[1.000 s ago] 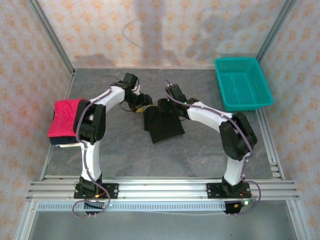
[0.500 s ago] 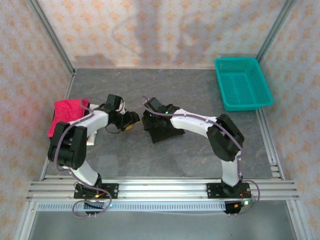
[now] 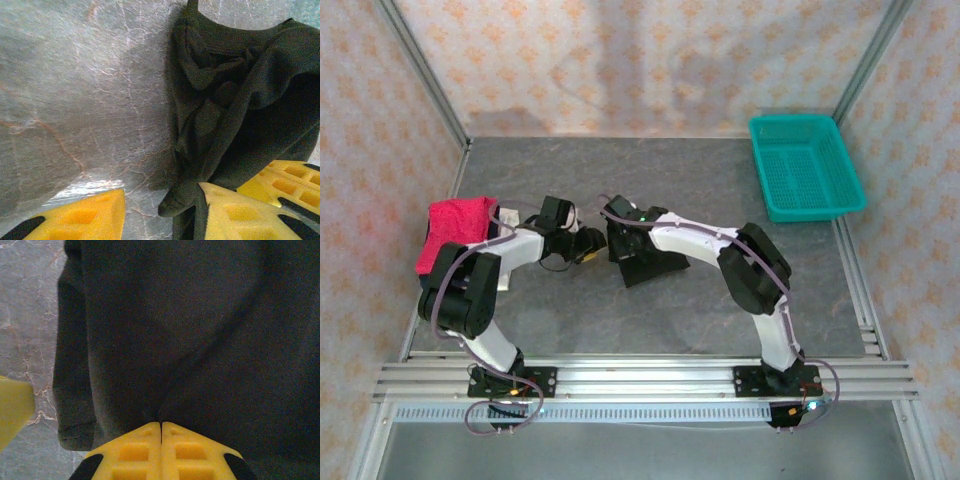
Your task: Fold and stack the t-shirts
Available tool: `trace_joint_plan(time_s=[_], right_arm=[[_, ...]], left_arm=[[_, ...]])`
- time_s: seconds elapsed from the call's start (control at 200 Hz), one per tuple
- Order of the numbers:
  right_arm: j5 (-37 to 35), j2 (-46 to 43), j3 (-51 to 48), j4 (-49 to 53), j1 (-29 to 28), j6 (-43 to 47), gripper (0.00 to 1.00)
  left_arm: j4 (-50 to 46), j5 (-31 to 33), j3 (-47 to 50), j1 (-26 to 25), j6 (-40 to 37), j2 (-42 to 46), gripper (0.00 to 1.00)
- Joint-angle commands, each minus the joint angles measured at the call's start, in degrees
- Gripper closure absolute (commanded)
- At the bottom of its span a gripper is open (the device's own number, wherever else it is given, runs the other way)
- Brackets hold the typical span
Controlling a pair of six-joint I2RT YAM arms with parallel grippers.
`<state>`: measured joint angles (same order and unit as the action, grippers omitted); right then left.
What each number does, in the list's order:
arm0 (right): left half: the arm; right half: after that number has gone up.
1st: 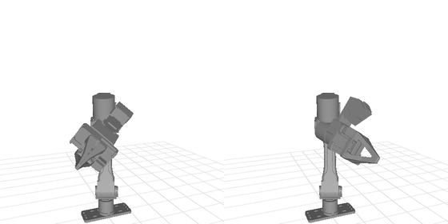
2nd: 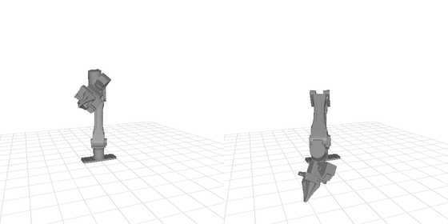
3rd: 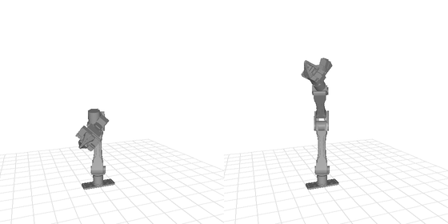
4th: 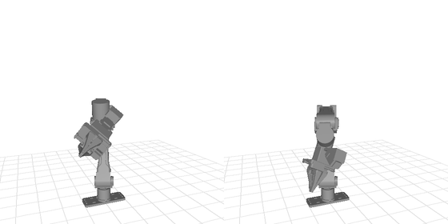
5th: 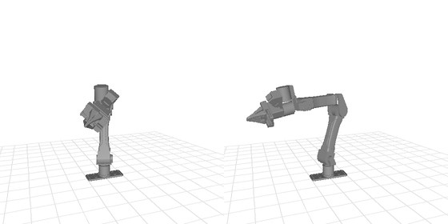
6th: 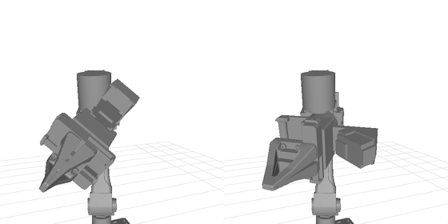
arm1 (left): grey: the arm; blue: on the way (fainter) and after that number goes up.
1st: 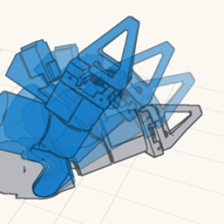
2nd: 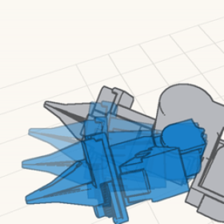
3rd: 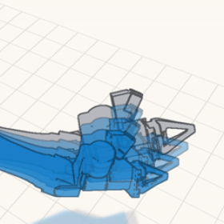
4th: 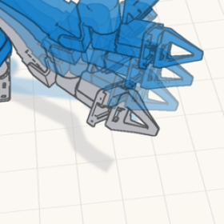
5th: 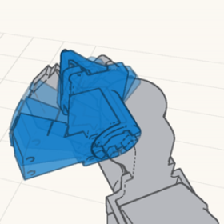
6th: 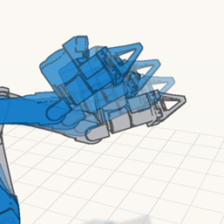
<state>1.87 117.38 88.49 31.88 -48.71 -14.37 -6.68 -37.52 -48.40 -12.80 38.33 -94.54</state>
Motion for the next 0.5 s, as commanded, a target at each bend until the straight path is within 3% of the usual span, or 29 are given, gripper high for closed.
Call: trace_joint_plan(time_s=[0.0, 0.13, 0.215, 0.29, 0.49], right_arm=[[-1.4, -2.6, -1.4, -0.8, 0.4, -1.0, 1.0], [1.5, -5.4, -3.8, -3.7, 0.8, -0.8, 1.0], [0.1, -7.1, -4.9, -3.9, -0.3, 0.5, 0.68], [-3.3, -8.6, -6.3, -4.3, -2.0, 1.0, 0.54], [-10.0, -6.8, -5.3, -2.2, -5.8, 1.6, 0.41]], left_arm=[[2.2, -0.3, 0.3, -1.4, 0.8, -0.8, 0.67], [2.1, 1.0, 1.3, -1.6, 0.8, -0.7, 0.71], [1.6, 1.8, 1.7, -1.3, 0.4, -0.7, 0.74], [1.4, 1.9, 2.3, -0.5, -0.2, -0.5, 0.74], [2.5, 0.9, 4.8, 1.1, 0.5, 0.9, 0.72]])
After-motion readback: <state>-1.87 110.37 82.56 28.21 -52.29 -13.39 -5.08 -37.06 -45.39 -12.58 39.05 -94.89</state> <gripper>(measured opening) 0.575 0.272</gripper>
